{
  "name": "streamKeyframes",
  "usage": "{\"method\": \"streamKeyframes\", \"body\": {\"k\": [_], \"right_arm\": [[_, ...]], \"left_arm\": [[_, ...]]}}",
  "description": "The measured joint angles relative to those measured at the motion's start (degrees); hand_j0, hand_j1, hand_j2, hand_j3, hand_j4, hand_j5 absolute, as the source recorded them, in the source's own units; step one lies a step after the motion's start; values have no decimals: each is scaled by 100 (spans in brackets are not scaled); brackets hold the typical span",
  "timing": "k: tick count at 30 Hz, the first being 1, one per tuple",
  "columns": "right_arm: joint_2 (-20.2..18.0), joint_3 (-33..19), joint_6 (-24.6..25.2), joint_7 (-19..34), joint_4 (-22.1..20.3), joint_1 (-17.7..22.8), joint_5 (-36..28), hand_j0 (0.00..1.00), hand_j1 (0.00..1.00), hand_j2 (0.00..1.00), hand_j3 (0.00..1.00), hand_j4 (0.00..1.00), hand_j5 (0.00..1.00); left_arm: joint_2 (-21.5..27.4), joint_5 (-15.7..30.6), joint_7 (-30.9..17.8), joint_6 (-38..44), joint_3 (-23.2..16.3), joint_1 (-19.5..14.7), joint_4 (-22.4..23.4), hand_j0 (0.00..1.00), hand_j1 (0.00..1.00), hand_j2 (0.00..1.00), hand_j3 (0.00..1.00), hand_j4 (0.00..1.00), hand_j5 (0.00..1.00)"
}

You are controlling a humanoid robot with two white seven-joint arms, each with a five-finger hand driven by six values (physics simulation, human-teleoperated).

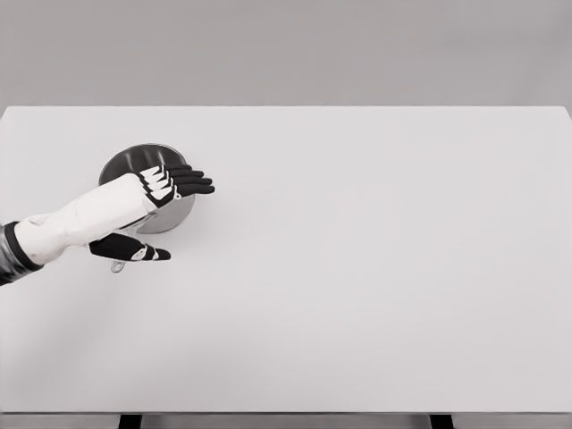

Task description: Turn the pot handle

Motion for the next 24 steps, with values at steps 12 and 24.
{"method": "streamKeyframes", "body": {"k": [12,24], "right_arm": [[0,-14,0,-8,-5,0,-6,100,100,100,100,100,100],[0,-14,0,-8,-5,0,-4,100,100,100,100,100,100]], "left_arm": [[-140,-114,13,1,-148,-211,2,100,100,100,100,100,100],[-608,-1085,885,225,-293,-79,8,100,100,100,100,100,100]]}}
